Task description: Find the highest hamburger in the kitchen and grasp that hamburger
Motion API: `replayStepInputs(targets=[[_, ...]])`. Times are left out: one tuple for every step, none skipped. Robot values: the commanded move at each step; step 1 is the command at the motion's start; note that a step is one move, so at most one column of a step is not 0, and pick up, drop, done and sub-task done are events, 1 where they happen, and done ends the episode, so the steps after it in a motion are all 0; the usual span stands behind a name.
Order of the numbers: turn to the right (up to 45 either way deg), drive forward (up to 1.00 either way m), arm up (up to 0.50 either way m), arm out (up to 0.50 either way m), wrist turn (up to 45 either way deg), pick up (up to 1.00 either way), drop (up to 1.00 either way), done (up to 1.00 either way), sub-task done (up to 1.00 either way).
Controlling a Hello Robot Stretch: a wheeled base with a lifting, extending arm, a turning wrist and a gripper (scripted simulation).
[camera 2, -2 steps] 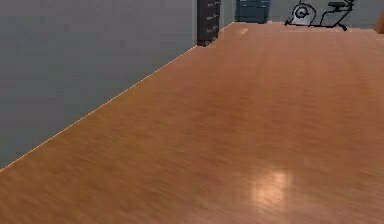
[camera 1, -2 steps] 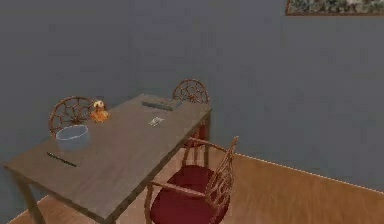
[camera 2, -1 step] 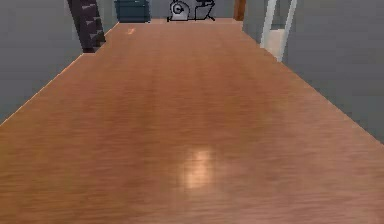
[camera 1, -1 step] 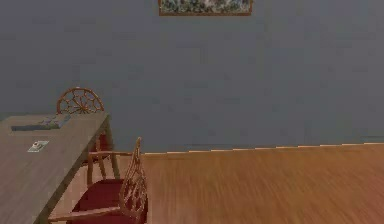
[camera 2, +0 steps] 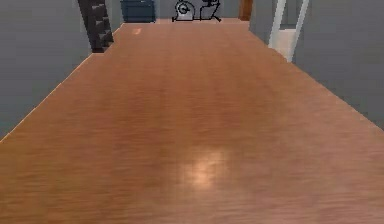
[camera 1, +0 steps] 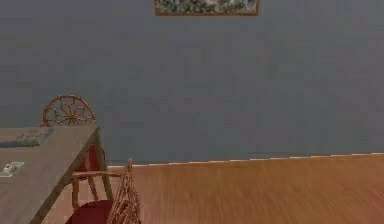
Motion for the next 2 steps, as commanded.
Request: replayStepInputs(targets=[[24.0, 0.00, 0.00, 0.00, 0.0, 0.00, 0.00, 0.00, 0.00], [0.0, 0.40, 0.00, 0.00, 0.0, 0.00, 0.00, 0.00, 0.00]])
